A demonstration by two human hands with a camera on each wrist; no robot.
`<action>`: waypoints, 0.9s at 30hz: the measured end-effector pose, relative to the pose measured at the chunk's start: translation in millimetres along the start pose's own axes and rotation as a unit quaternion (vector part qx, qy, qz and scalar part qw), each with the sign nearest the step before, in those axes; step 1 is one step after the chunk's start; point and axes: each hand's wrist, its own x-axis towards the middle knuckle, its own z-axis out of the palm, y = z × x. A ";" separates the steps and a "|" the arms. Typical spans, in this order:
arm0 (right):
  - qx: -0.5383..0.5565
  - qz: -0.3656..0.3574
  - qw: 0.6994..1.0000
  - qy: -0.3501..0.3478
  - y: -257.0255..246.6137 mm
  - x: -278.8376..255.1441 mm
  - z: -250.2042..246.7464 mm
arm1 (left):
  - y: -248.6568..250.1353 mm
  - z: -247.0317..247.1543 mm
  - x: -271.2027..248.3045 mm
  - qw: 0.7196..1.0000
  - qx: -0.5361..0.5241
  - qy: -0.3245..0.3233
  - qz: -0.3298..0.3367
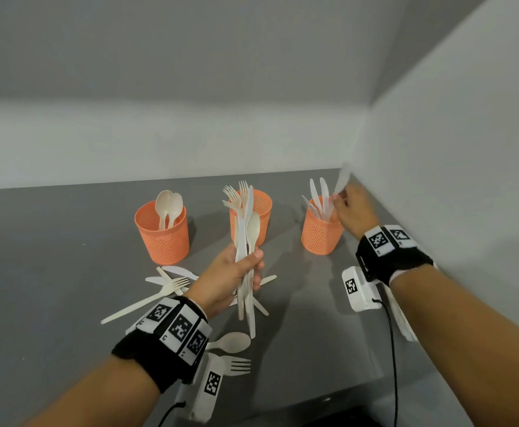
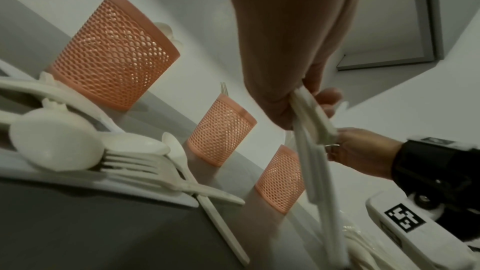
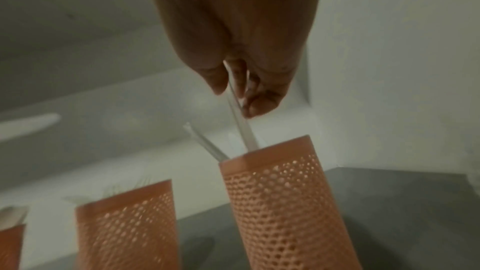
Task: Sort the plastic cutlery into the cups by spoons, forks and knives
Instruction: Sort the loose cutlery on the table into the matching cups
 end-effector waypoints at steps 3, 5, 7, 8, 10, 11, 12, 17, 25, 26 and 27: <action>0.054 -0.061 0.990 0.119 -10.7 -14.2 5.8 | 1.3 0.2 -1.3 1.000 0.018 0.004 0.013; 0.139 -0.111 0.978 0.108 -31.6 -34.8 11.4 | -0.4 0.9 0.2 0.999 0.045 -0.001 0.020; 0.166 -0.139 0.976 -0.034 -56.7 -62.0 20.5 | -2.2 3.5 1.7 0.997 0.073 -0.009 0.028; 0.151 -0.142 0.972 -0.114 -66.8 -72.2 25.7 | -2.8 5.7 1.7 0.995 0.089 -0.015 0.034; 0.137 -0.107 0.966 -0.193 -78.2 -79.8 33.7 | -2.5 10.7 1.5 0.992 0.113 -0.033 0.046; 0.157 -0.077 0.964 -0.201 -82.1 -80.6 35.0 | -1.5 12.5 0.8 0.991 0.117 -0.042 0.049; 0.188 -0.051 0.959 -0.204 -84.3 -80.4 35.3 | -1.0 13.8 0.4 0.990 0.120 -0.049 0.051; 0.375 0.077 0.904 -0.190 -82.4 -78.0 38.9 | 4.8 11.1 -2.8 0.996 0.060 -0.066 0.013; 0.301 0.047 0.945 -0.118 -77.7 -74.6 36.8 | 3.4 6.0 -1.2 0.999 0.005 -0.034 -0.024; 0.278 0.042 0.957 -0.071 -77.1 -76.2 39.2 | 2.1 5.8 0.9 1.000 0.004 -0.021 -0.012; 0.265 0.034 0.963 -0.040 -78.7 -80.0 40.1 | 1.0 5.7 3.0 1.000 0.007 -0.009 0.000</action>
